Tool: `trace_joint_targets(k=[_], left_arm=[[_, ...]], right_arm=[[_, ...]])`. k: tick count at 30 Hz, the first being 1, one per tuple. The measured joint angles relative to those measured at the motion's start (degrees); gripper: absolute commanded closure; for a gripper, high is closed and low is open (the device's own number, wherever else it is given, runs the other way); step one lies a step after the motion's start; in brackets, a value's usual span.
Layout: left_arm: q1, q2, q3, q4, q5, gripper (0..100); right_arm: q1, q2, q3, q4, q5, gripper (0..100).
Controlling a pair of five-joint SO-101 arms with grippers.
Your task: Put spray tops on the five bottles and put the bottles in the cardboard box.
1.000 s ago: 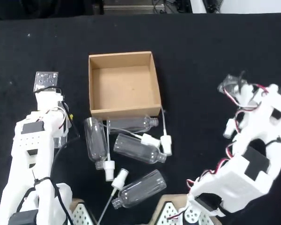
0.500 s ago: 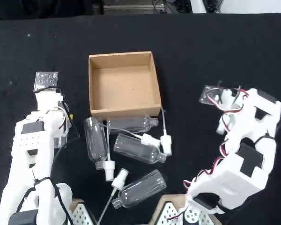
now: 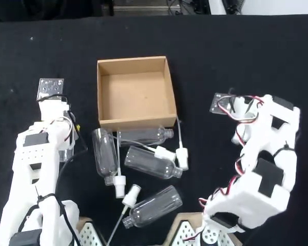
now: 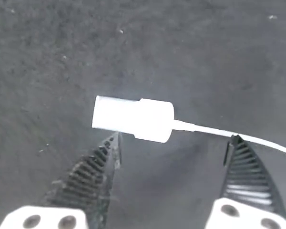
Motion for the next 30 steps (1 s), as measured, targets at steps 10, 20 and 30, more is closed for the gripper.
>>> trace_joint_targets(k=[10, 20, 30], left_arm=[[0.0, 0.0, 0.0, 0.0, 0.0, 97], [0.0, 0.0, 0.0, 0.0, 0.0, 97], [0.0, 0.0, 0.0, 0.0, 0.0, 97]], right_arm=[[-0.9, -8.0, 5.0, 0.0, 6.6, 67.6], [-0.9, -8.0, 11.3, -2.6, 22.6, 68.0], [-0.9, -8.1, 21.9, -20.5, 22.7, 72.4]])
